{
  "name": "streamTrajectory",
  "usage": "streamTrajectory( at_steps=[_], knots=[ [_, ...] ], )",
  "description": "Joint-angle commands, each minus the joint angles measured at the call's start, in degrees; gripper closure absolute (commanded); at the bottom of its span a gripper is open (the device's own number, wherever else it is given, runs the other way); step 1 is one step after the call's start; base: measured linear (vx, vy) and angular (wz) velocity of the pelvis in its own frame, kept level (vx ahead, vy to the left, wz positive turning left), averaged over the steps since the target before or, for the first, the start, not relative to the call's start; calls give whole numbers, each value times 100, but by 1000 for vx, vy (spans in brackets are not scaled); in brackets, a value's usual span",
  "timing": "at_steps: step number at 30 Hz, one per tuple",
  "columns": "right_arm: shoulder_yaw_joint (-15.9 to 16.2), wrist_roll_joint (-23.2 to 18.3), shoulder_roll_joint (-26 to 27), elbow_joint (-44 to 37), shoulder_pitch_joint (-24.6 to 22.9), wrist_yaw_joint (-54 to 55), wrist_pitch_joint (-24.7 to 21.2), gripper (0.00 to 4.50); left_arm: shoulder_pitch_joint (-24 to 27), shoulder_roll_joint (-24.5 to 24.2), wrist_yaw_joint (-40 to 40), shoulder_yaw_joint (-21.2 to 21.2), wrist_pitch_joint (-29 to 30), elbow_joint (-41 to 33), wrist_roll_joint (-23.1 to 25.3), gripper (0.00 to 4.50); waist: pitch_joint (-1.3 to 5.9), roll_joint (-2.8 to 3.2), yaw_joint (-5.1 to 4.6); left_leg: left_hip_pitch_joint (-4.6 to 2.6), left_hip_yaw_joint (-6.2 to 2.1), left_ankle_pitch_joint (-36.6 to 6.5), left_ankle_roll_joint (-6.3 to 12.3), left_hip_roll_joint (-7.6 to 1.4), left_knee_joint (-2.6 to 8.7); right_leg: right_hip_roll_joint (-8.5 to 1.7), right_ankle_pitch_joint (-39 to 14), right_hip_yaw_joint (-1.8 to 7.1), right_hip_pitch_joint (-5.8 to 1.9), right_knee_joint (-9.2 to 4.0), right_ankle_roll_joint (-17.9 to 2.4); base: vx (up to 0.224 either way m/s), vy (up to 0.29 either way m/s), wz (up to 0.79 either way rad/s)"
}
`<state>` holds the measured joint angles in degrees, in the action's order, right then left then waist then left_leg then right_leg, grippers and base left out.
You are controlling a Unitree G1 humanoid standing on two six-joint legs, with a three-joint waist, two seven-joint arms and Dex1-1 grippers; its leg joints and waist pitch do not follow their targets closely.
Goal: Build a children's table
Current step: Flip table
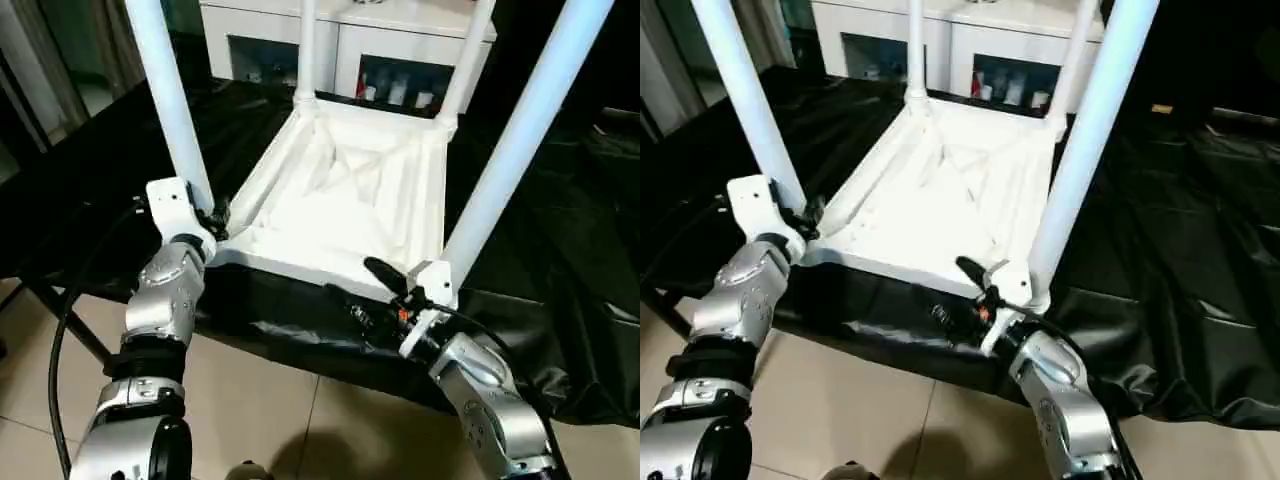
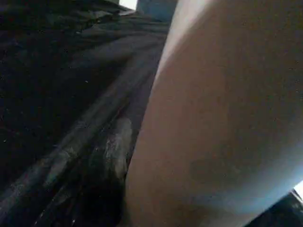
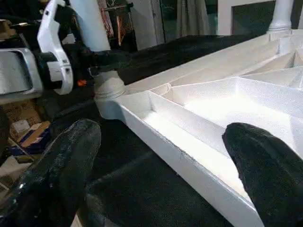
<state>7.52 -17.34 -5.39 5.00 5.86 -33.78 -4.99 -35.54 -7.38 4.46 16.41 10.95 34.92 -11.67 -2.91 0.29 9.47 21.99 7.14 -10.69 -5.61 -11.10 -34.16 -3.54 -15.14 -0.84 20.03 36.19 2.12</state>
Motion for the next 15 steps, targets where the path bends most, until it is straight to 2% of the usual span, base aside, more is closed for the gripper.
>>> streamTrajectory(
  at_steps=[1, 4, 6, 7, 8, 9, 10, 12, 15],
  knots=[
    [-46, 41, 17, 44, 56, 58, 55, 0, -33, 290, -112, 255, 281, -118, -575, 208, 380, 59, -3, -106, 6, -713, -161, -125, 432, -363, 1539, 114, -171, -313, -1026, 0, 0, 0],
    [-106, 96, 98, 164, 119, 249, 82, 0, -20, 640, -259, 356, 494, -362, -895, 208, 381, 43, 33, -90, 26, -551, -51, -106, 413, -359, 1631, 111, -170, -308, -1032, 0, 0, 0],
    [-238, 162, 160, 359, 241, 498, 144, 0, -79, 962, -438, 392, 550, -484, -1065, 208, 375, 11, 53, -99, 47, -557, 6, -109, 409, -362, 1483, 116, -155, -325, -1051, 0, 0, 0],
    [-238, 162, 161, 361, 241, 500, 145, 0, -80, 964, -439, 392, 550, -485, -1066, 208, 369, 15, 55, -85, 51, -581, 31, -115, 424, -370, 1339, 115, -155, -332, -1096, 0, 0, 0],
    [-308, 161, 195, 469, 314, 574, 190, 0, -132, 1167, -516, 371, 555, -510, -1114, 208, 370, -20, 68, -97, 75, -577, 77, -121, 416, -367, 1256, 121, -143, -348, -1092, 0, 0, 0],
    [-331, 141, 206, 505, 340, 573, 207, 0, -157, 1246, -537, 359, 543, -509, -1120, 208, 369, -12, 85, -94, 80, -597, 105, -125, 419, -373, 1212, 119, -143, -344, -1081, 0, 0, 0],
    [-346, 98, 216, 517, 358, 544, 194, 0, -183, 1317, -567, 365, 481, -498, -1129, 208, 360, -31, 85, -96, 101, -637, 174, -120, 430, -365, 1065, 112, -139, -363, -1031, 0, 0, 0],
    [-389, 74, 243, 553, 406, 582, 203, 0, -257, 1447, -587, 348, 504, -471, -1132, 208, 366, -17, 90, -103, 111, -670, 243, -140, 437, -380, 912, 112, -114, -378, -1005, 0, 0, 0],
    [-692, -166, 452, 694, 560, 855, 258, 0, -343, 1619, -593, 197, 446, -493, -956, 208, 395, -31, 103, -83, 119, -509, 322, -135, 419, -385, 1092, 109, -114, -357, -953, 0, 0, 0]
  ],
)
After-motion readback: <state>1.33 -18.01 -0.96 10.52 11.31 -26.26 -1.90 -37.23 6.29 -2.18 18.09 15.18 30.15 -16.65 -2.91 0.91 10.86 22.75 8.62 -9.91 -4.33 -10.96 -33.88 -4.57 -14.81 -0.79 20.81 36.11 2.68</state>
